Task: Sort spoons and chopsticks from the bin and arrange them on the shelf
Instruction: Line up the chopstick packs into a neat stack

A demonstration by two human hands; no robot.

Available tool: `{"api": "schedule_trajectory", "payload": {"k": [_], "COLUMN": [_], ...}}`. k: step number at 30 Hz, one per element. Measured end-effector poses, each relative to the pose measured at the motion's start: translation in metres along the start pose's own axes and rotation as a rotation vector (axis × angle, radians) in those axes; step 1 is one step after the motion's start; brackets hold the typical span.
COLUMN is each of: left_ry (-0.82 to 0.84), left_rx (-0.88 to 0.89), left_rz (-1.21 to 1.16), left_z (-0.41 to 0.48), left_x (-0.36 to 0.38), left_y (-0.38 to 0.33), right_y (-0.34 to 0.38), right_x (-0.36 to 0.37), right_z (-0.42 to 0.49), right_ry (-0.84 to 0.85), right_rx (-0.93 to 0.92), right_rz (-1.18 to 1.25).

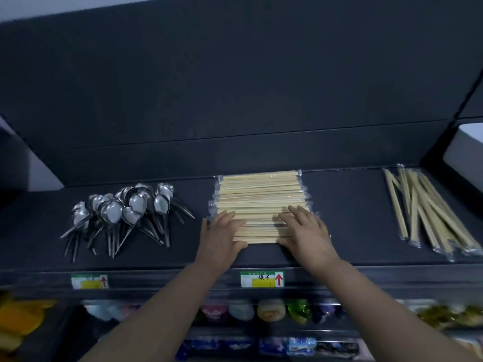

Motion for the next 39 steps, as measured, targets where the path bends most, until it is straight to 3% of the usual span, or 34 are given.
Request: {"api": "schedule_trajectory", "payload": {"k": [6,10,16,21,27,33,39], "left_ry": [0.054,0.052,-0.084,-0.135,-0.037,0.159,0.195], "left_rx": [0.048,0.057,0.125,0.199,0.226,0.126,-0.051], "left_rz": [0.038,0.009,-0.076,-0.218,-0.248,-0.337,-0.398], "left_z": [0.015,0.016,0.027,0.044,0.063,0.077,0.1], "left_x": [0.017,0.025,0.015,0.02,0.044,0.084,0.112], "left_y": [0.002,0.002,-0.022,-0.085,-0.186,-0.269,-0.323], "right_y": [-0.008,-0.01,-0.021,-0.061,-0.148,-0.231,-0.3], "right_x": [0.021,0.026,0.011,-0.016,-0.063,-0.107,-0.119], "right_z": [0.012,0.018,0.012,0.006,0.0,-0.014,-0.023], "right_ry": [0.095,0.105,0.071,-0.014,-0.155,-0.098,-0.029], "right_rx": [0.104,0.079,0.031,0.043,0.156,0.315,0.541], "right_rz": [-0.082,-0.095,-0.045,-0.079,-0.172,-0.257,-0.125]}}
Point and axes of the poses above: each hand's wrist, its own z-axis towards the middle knuckle, its own x-axis out of the palm, y = z × x, the point moved 5 cm from there along z, towards the middle knuckle, and after that the axes turned 15 degrees about -y, right-handed, at the moved point
